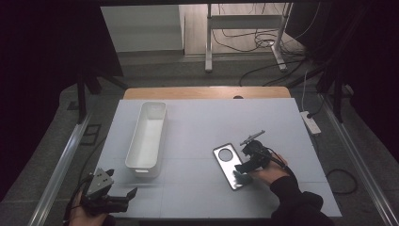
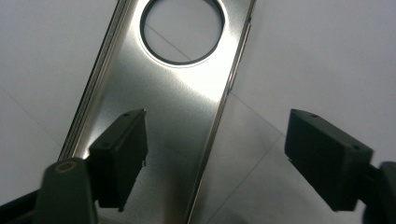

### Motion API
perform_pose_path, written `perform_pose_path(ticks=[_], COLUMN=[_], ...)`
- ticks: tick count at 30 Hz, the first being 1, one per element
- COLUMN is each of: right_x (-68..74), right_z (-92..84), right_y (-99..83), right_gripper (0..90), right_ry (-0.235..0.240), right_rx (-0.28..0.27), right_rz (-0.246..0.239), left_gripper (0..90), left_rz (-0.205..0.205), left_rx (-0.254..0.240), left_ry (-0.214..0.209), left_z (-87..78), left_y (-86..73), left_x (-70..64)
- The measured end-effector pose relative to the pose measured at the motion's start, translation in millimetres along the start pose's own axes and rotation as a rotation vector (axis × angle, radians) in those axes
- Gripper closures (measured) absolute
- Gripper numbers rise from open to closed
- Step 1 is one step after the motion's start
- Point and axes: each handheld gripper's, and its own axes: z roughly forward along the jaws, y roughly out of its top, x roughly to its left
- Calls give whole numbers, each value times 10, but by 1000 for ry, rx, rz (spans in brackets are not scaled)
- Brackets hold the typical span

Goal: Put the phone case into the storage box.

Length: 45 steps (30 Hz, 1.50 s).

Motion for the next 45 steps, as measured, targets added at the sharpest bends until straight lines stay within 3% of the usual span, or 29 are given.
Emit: perform_pose_path(ticks=[14,22,26,29,39,45], right_x=[10,-39,-68,-81,-54,-53], right_z=[32,44,48,50,45,29], right_y=[-23,1,4,10,10,-5], right_gripper=[567,798,815,879,885,885], right_ry=[4,36,52,75,59,49], right_rx=[22,40,43,52,50,37], right_rz=[-37,-20,-1,29,25,20], left_gripper=[19,20,19,19,7,14], left_rz=[4,6,5,4,-9,-3], left_rx=[3,6,7,7,7,9], left_ry=[0,0,1,2,6,-17], left_z=[1,4,7,8,4,9], left_y=[2,4,5,5,6,8], left_x=[-3,-6,-9,-7,3,7])
